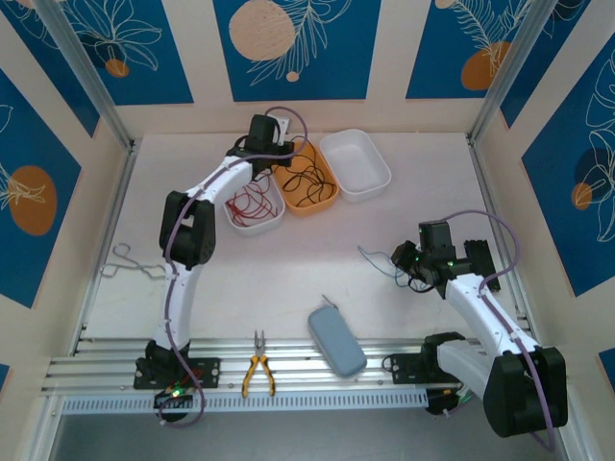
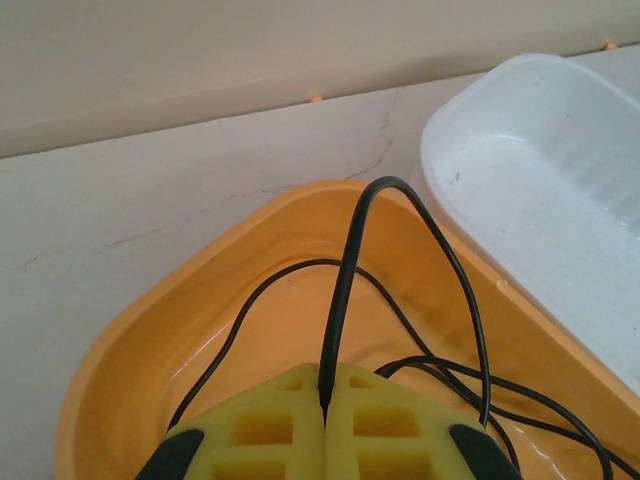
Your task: Untangle the cables
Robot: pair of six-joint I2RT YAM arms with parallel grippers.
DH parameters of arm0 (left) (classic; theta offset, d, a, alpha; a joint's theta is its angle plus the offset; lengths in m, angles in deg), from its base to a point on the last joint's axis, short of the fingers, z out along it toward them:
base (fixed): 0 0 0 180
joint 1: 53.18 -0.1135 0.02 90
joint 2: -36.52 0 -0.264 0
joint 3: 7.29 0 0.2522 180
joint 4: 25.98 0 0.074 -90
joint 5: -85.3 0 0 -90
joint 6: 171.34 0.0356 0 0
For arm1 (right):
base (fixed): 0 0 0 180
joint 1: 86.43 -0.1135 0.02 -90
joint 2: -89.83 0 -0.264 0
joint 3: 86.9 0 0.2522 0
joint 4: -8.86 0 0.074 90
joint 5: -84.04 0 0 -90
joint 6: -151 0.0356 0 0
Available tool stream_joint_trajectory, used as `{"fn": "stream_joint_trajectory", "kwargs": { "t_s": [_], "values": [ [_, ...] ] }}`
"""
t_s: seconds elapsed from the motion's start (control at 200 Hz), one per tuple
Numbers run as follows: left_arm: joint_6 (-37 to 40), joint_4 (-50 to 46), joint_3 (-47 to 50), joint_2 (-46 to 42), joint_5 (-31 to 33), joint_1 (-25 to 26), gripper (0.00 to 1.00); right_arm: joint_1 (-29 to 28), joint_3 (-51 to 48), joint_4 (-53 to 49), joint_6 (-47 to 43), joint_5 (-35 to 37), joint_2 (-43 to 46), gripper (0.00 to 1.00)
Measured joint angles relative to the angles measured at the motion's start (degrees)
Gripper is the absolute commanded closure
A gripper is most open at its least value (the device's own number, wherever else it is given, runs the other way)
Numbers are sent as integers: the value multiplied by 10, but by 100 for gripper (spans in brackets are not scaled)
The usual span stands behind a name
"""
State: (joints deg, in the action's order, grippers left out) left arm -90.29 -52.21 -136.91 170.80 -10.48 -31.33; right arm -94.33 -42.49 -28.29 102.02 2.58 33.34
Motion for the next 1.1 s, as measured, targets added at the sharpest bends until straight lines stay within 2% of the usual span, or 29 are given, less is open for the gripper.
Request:
{"fn": "stream_joint_trajectory", "kwargs": {
  "t_s": [0.085, 0.14, 0.295, 0.395, 0.515, 0.68, 0.85, 1.1],
  "values": [
    [8, -15, -2, 3, 3, 0, 100, 0, 0, 0, 0, 0, 0, 74],
    [16, -26, -2, 5, 4, 0, 96, 0, 0, 0, 0, 0, 0, 75],
    [40, -50, -2, 8, 9, 0, 67, 0, 0, 0, 0, 0, 0, 74],
    [47, -58, -2, 9, 10, 0, 56, -4, 0, 0, 0, 0, 0, 74],
    [48, -60, -3, 9, 9, 0, 48, -7, 0, 0, 0, 0, 0, 74],
    [50, -60, -3, 9, 2, 3, 41, -8, 2, 0, 0, 0, 0, 74],
    [50, -69, -3, -2, -1, 11, 41, -12, 5, -1, 0, 0, 0, 71],
    [37, -169, -41, -47, 35, 28, 45, -14, 5, -1, 0, 0, 0, 71]
  ]
}}
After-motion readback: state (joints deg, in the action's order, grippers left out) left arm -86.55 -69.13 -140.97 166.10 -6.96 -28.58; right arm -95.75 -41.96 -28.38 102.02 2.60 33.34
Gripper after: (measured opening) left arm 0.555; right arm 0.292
